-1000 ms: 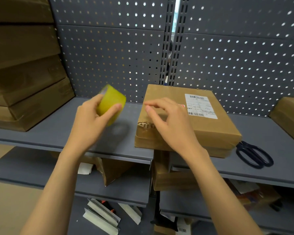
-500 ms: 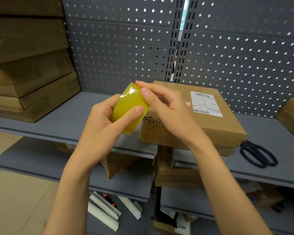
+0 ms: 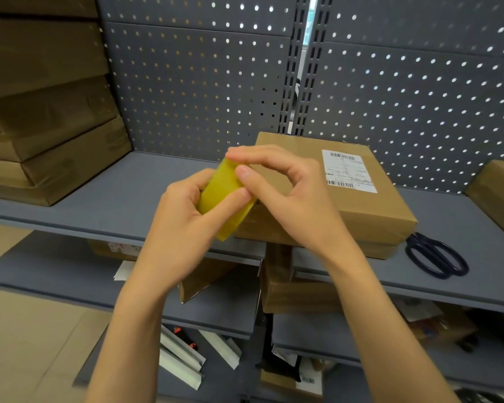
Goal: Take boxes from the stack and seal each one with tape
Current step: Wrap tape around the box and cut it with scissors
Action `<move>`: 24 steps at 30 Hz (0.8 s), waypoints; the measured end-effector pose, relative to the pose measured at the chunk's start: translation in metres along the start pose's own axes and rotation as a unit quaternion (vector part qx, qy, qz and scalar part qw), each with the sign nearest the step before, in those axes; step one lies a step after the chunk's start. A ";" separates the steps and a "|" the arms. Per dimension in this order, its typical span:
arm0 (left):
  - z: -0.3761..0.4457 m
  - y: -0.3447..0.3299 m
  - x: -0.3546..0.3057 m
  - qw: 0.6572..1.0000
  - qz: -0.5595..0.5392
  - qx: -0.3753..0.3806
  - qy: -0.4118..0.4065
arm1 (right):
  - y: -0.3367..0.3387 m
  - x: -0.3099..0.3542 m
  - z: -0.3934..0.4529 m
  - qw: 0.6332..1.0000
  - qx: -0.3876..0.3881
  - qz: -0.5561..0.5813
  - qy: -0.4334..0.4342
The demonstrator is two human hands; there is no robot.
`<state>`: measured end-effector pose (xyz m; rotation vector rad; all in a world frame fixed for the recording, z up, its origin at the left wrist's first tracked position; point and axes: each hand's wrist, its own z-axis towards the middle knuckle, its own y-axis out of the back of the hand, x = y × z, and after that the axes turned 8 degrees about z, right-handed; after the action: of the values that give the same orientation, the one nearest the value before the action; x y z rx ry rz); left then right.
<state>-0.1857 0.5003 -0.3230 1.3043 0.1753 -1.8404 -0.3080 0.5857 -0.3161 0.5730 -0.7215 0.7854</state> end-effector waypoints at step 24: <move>0.000 -0.001 0.011 0.991 0.128 -0.024 0.014 | -0.007 -0.007 0.002 0.998 -0.036 0.044 -0.019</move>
<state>-0.1875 0.4949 -0.3320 1.2571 0.0635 -1.5913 -0.3064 0.5771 -0.3211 0.4953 -0.8120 0.8286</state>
